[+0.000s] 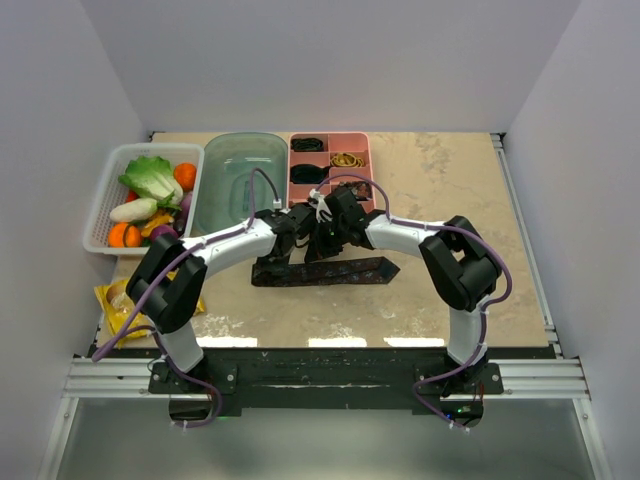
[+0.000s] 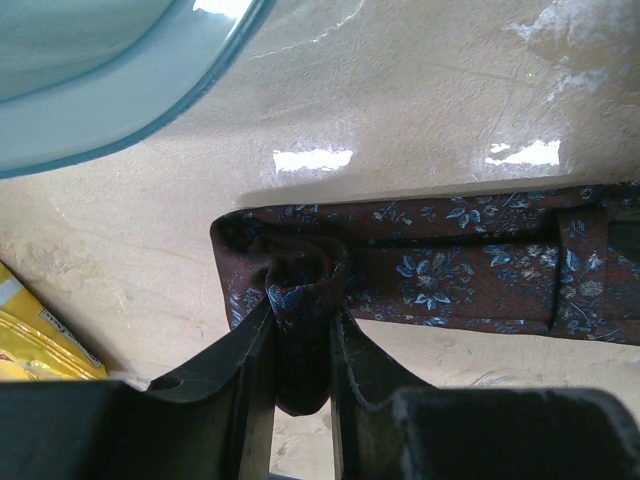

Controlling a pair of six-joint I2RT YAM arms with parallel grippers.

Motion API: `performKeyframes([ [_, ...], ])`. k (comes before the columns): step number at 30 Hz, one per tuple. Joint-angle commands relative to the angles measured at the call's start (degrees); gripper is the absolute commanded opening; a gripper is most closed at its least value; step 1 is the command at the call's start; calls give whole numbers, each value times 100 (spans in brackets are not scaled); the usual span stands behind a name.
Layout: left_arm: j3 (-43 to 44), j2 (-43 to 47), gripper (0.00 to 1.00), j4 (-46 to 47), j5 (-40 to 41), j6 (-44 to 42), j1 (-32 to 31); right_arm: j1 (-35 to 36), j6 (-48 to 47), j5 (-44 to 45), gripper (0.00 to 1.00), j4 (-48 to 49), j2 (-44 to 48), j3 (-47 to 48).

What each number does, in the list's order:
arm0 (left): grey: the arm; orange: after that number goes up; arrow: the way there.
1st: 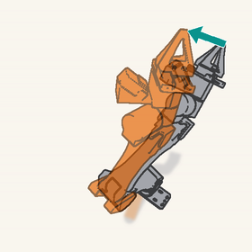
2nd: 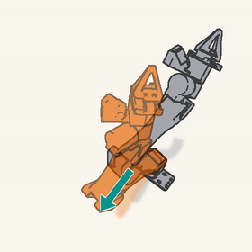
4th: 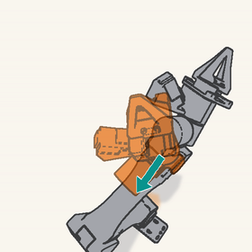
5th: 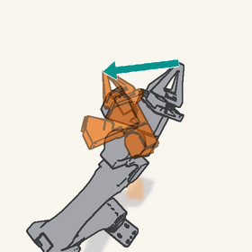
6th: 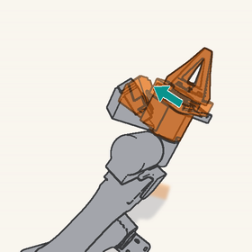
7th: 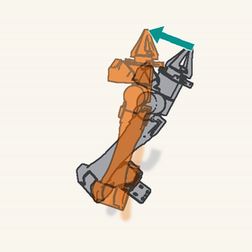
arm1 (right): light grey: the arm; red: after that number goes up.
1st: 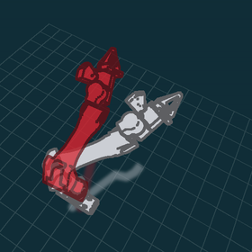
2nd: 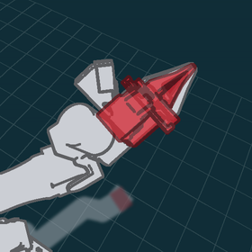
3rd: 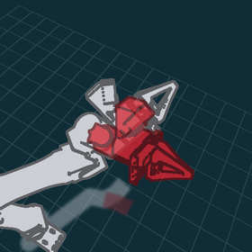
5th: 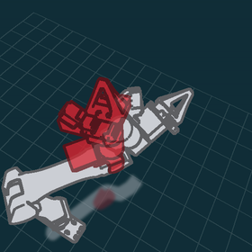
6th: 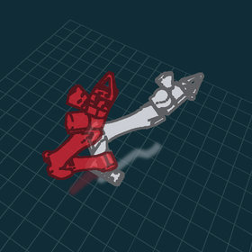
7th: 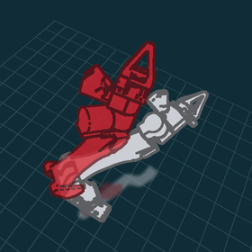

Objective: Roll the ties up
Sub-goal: Roll the tie at the center of the board.

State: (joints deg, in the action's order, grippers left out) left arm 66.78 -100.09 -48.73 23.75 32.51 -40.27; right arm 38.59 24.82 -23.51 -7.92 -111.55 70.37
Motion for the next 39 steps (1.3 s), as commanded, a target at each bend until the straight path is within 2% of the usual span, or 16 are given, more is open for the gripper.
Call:
performKeyframes([
  [1, 19, -81, 6, 355, -362, 168, -25, -9, -82, 13, 0, 80, 248, -6],
  [9, -60, 16, 22, 636, -766, 36, -25, -9, -91, -14, 0, 89, 212, 12],
  [15, -69, 78, 48, 663, -810, 45, -25, -9, -100, -22, 0, 80, 221, 12],
  [20, -95, 244, 62, 751, -880, 62, -33, -9, -109, -14, 0, 72, 238, 30],
  [33, -341, 1193, 72, 1357, -1355, 124, 168, -9, -170, 13, 0, 27, 361, 82],
  [39, -886, 1764, 75, 1814, -2145, 80, 836, 70, -179, 13, 0, -42, 432, 232],
])
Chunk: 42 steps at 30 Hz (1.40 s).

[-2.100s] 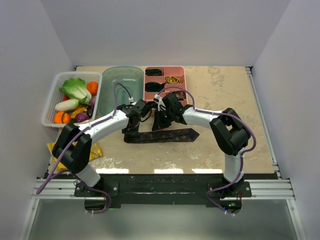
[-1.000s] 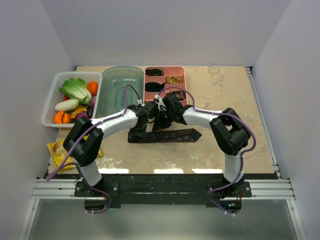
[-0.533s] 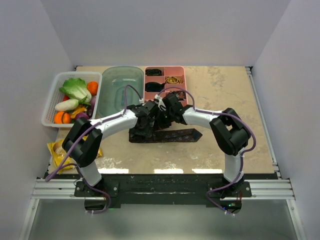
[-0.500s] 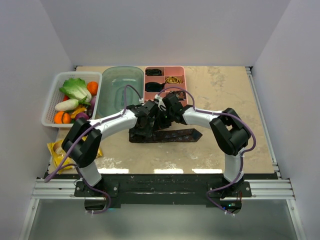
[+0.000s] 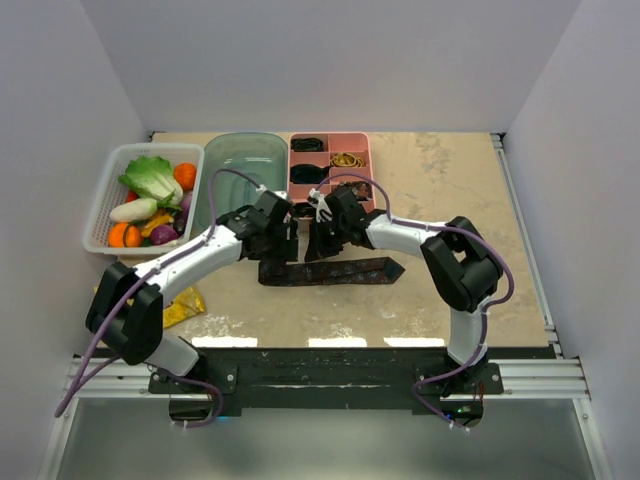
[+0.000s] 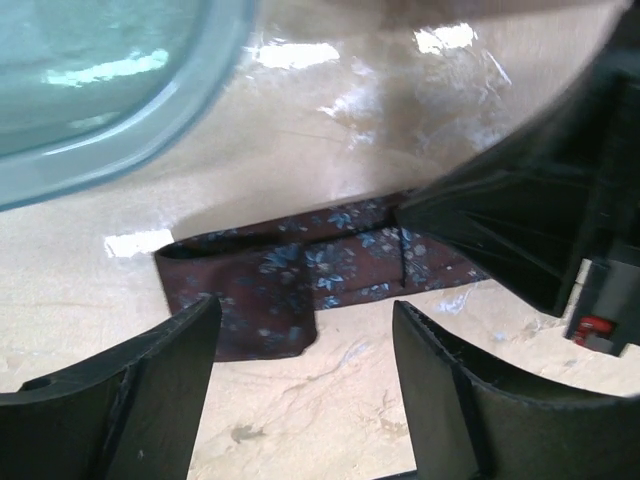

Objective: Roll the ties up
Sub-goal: Roll the tie at the center of the board.

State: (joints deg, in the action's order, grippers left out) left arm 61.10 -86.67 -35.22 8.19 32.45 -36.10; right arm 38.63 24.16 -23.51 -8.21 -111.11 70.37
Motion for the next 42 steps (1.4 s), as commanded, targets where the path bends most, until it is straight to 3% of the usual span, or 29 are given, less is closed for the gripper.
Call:
performKeyframes([
  [1, -510, 606, 75, 542, -790, 69, 663, 74, -122, 13, 0, -23, 397, 258],
  [6, -1221, 1212, 78, 1095, -2141, 25, 1664, 293, -52, -57, 0, 3, 380, 486],
  [15, -1996, 1688, 83, 1667, -3550, 60, 2843, 777, 132, -180, 0, 188, 63, 960],
  [24, -2225, 1715, 83, 1676, -3728, -63, 3276, 979, 133, -84, 0, 144, -271, 1093],
  [42, -2427, 1566, 81, 1896, -3851, -124, 3284, 980, -114, 320, 0, 21, -209, 391],
])
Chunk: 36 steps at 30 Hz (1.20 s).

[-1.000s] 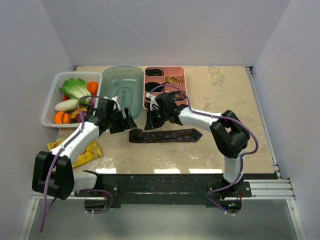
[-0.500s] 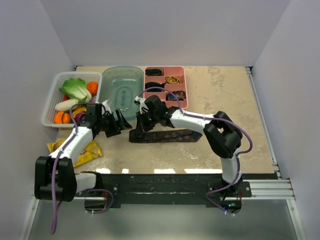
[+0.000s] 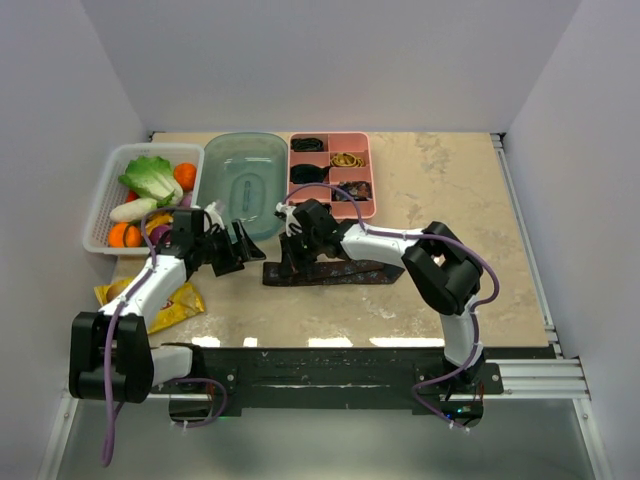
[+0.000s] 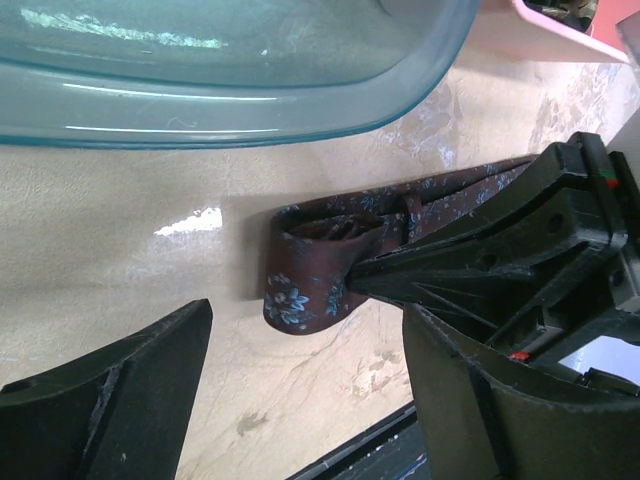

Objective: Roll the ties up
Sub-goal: Roll the tie at the center of the board.

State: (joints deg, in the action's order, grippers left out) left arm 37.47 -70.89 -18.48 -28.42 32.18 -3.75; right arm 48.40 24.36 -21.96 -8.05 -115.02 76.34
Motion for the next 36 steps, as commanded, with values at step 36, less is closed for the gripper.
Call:
performKeyframes([
  [36, -872, -847, 64, 1978, -146, 86, -522, 3, -432, 403, 0, -856, -354, 136],
])
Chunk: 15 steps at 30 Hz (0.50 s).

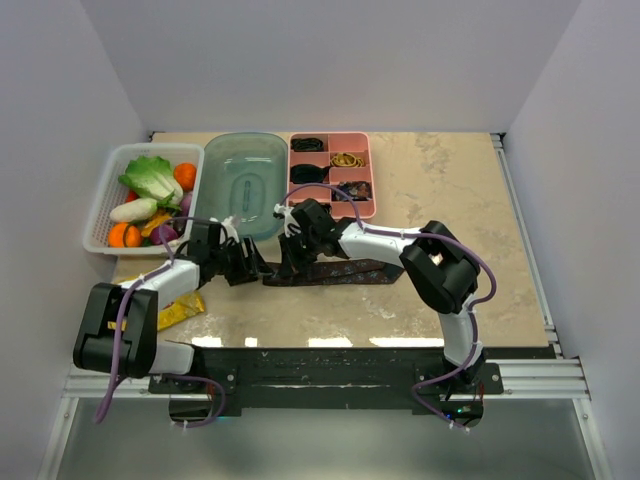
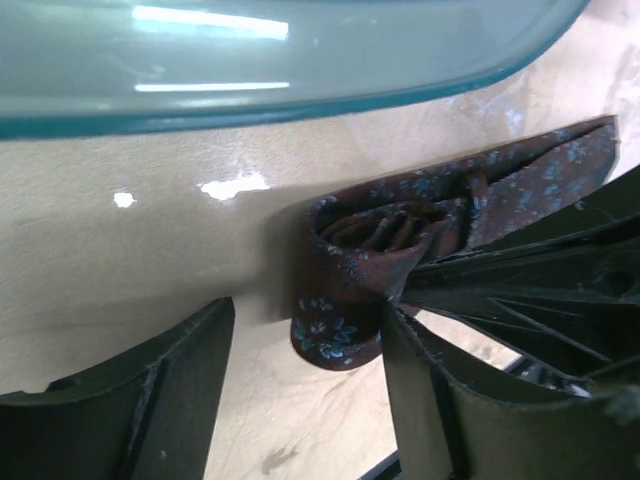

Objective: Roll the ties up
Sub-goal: Roll the tie at the center of the board.

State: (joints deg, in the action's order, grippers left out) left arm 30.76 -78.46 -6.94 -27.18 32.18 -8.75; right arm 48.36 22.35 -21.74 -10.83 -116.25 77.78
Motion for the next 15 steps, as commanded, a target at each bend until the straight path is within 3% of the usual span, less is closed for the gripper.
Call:
performKeyframes([
  [1, -246, -117, 62, 904, -288, 156, -21, 7, -240, 381, 0, -578, -232, -8],
  [15, -589, -302, 42, 1994, -675, 499, -144, -19, -170, 223, 0, -508, -267, 62],
])
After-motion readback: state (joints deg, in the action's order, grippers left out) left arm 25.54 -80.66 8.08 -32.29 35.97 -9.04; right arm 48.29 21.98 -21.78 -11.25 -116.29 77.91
